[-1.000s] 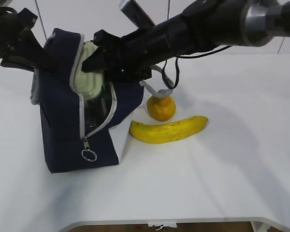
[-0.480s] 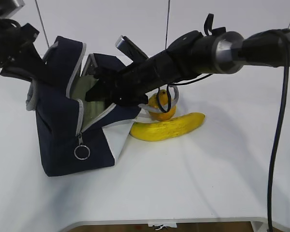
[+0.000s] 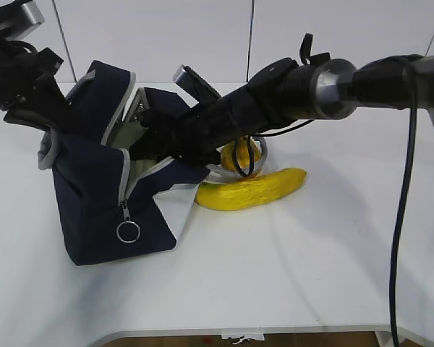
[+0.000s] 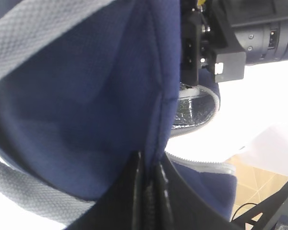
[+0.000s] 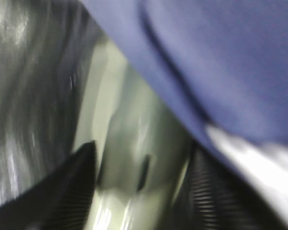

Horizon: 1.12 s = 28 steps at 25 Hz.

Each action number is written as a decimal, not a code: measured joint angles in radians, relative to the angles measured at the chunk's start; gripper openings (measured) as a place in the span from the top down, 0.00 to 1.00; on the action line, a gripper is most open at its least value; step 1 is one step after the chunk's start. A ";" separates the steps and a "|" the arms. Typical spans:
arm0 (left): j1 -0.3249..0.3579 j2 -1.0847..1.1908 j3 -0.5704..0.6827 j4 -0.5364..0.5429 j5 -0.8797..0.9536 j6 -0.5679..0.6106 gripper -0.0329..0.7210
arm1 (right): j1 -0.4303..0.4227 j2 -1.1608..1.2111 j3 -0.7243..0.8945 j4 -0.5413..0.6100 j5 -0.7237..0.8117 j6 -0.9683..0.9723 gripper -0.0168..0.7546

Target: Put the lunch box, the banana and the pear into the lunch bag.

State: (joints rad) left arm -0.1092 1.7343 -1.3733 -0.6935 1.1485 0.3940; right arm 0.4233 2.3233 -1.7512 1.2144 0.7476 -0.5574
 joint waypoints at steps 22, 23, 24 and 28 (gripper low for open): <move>0.000 0.000 0.000 0.004 0.007 0.027 0.95 | 0.001 -0.002 -0.604 -0.726 0.480 0.450 0.21; 0.000 0.000 0.000 0.004 0.007 0.027 0.95 | 0.001 -0.004 -0.626 -0.733 0.480 0.456 0.21; 0.000 0.000 0.000 0.004 0.007 0.028 0.95 | 0.001 -0.006 -0.645 -0.736 0.482 0.460 0.21; 0.000 0.000 0.000 0.010 0.007 0.032 0.95 | 0.001 -0.020 -0.663 -0.749 0.491 0.473 0.22</move>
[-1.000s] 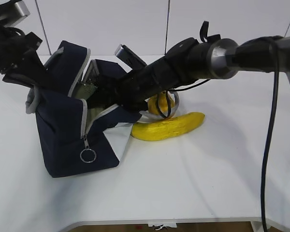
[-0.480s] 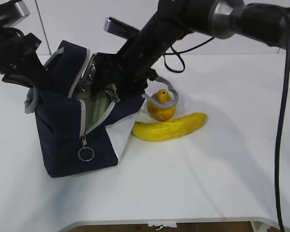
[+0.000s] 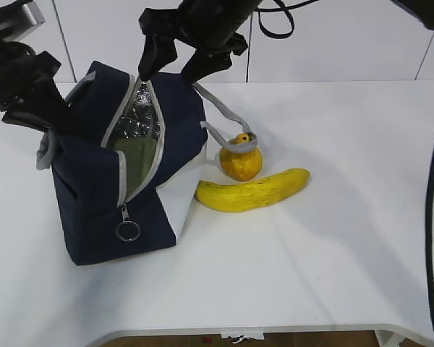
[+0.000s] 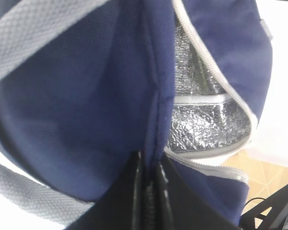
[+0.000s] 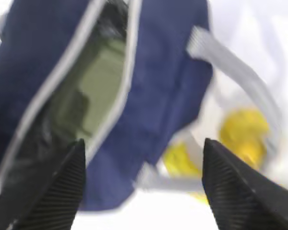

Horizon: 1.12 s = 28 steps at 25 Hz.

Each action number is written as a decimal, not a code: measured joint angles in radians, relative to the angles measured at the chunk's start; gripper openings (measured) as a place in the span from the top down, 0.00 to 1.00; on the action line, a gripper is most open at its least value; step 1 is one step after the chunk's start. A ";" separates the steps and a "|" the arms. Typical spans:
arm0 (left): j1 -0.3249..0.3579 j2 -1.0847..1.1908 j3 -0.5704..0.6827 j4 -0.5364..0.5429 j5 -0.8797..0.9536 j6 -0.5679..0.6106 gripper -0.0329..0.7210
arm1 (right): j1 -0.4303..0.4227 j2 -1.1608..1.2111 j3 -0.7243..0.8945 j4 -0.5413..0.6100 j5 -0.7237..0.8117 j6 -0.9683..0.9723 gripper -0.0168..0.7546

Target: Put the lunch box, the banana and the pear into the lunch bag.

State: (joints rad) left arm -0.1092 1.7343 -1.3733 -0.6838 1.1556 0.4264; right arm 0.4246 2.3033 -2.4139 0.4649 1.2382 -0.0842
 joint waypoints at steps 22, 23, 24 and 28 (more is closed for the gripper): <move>0.000 0.000 0.000 0.091 0.007 0.019 0.95 | 0.000 -0.591 0.726 -0.308 0.015 -0.393 0.23; 0.000 0.000 0.000 0.100 0.007 0.019 0.95 | 0.000 -0.591 0.726 -0.308 0.015 -0.395 0.23; 0.000 0.000 0.000 0.107 0.007 0.020 0.95 | 0.000 -0.591 0.726 -0.308 0.015 -0.395 0.23; 0.000 0.000 0.000 0.117 0.008 0.020 0.95 | 0.000 -0.581 0.726 -0.314 0.015 -0.469 0.23</move>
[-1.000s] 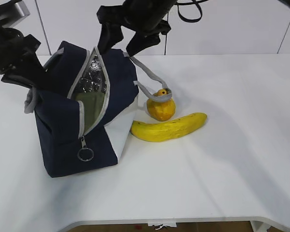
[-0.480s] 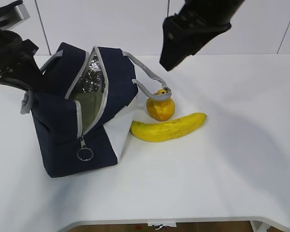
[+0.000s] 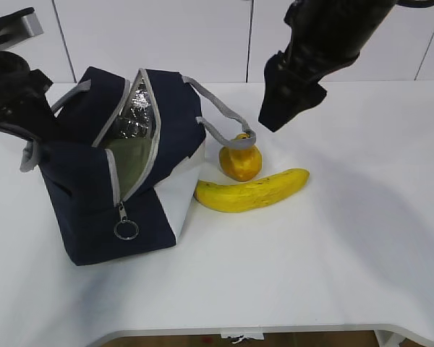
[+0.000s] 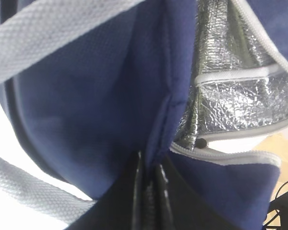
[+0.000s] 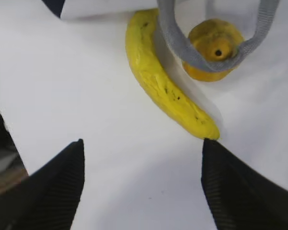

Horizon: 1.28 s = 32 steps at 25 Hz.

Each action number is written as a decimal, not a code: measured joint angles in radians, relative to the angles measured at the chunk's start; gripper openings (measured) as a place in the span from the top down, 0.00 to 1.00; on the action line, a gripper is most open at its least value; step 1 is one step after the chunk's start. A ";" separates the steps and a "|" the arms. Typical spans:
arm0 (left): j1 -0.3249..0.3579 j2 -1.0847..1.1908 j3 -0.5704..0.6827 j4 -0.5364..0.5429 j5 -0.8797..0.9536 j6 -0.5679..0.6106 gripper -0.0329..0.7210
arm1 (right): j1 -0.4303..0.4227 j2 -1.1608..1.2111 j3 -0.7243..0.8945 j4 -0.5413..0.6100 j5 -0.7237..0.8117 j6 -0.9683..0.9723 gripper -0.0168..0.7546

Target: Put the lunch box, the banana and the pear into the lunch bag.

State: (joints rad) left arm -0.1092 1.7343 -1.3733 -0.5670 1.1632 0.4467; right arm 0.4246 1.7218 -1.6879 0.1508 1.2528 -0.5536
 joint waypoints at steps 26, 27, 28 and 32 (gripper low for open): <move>0.000 0.000 0.000 0.039 0.024 0.000 0.95 | -0.080 0.287 0.063 -0.057 -0.174 -0.525 0.23; 0.000 0.000 0.000 0.040 0.024 0.000 0.95 | -0.085 0.293 0.063 -0.040 -0.184 -0.545 0.23; 0.000 0.000 0.000 0.040 0.024 0.000 0.95 | -0.090 0.295 0.063 -0.026 -0.199 -0.560 0.23; 0.000 0.000 0.000 0.042 0.024 0.000 0.95 | -0.091 0.297 0.063 0.005 -0.269 -0.614 0.23</move>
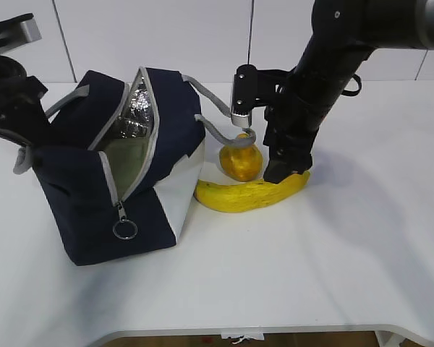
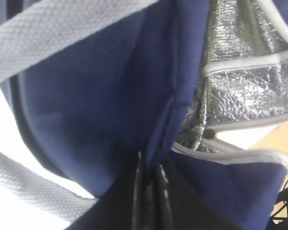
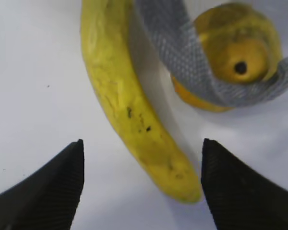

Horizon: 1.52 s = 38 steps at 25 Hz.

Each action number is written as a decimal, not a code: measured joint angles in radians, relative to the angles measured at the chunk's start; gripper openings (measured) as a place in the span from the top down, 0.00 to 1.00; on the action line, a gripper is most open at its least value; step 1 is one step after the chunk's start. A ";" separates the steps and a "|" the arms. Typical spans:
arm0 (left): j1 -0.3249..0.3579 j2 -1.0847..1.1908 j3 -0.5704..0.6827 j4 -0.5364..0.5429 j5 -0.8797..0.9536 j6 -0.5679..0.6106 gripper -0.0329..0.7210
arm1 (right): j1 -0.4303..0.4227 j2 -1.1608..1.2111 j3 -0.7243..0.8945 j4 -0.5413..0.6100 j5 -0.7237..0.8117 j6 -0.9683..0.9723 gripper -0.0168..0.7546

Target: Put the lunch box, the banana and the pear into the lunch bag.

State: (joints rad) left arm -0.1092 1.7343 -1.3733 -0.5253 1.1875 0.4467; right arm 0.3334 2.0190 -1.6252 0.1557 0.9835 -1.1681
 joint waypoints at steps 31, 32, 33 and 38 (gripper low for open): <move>0.000 0.000 0.000 0.011 0.000 0.000 0.95 | 0.000 0.103 -0.002 0.006 0.083 -0.037 0.23; 0.000 0.000 0.000 0.011 0.000 0.000 0.95 | 0.000 0.103 -0.002 0.008 0.087 -0.029 0.23; 0.000 0.000 0.000 0.011 0.000 0.000 0.95 | 0.000 0.103 -0.002 0.008 0.089 -0.020 0.23; 0.000 0.000 0.000 0.011 0.000 0.000 0.95 | -0.002 0.103 -0.002 0.040 0.099 0.019 0.23</move>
State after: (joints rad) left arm -0.1092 1.7343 -1.3733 -0.5139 1.1875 0.4467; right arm 0.3311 2.1215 -1.6271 0.1961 1.0825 -1.1489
